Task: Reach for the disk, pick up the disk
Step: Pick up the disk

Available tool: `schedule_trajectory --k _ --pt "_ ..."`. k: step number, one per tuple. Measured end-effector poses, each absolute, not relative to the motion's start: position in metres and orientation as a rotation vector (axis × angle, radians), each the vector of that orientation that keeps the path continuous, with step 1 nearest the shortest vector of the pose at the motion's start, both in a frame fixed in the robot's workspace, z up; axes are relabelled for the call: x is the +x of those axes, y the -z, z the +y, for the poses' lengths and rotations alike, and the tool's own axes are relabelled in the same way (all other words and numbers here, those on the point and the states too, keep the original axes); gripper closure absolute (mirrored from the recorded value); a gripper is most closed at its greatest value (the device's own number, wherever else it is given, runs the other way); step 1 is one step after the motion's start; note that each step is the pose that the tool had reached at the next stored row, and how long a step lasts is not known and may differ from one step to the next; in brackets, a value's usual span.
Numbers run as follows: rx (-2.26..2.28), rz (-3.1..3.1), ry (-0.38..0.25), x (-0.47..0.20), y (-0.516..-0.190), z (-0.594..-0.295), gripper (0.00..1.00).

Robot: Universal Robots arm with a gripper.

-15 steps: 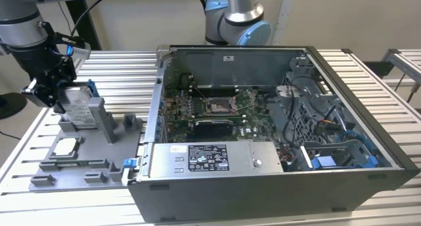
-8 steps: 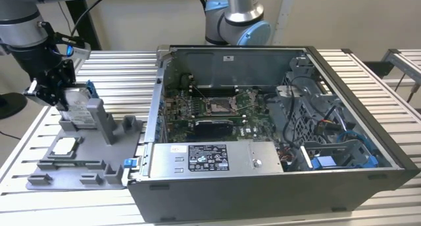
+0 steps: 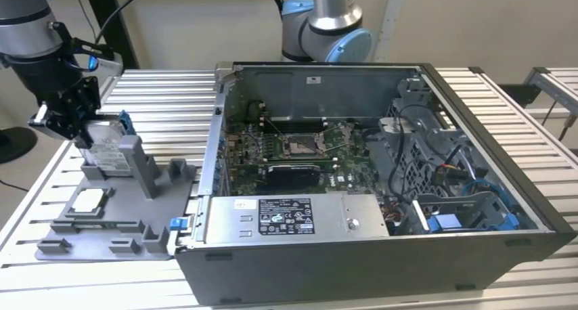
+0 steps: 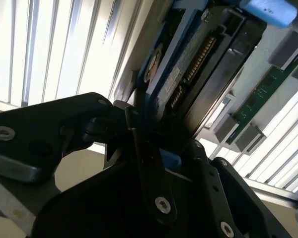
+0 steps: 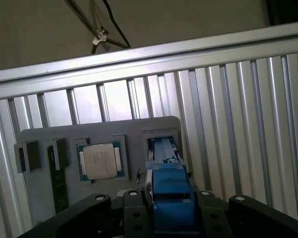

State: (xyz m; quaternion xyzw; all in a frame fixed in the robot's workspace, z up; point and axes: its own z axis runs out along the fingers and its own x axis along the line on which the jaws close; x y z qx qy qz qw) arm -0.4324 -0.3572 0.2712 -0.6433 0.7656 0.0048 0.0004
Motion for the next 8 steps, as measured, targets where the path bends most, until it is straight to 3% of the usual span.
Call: schedule_trajectory --k 8 --pt "-2.021 2.404 -0.015 -0.4324 -0.2623 -0.3573 1.0"
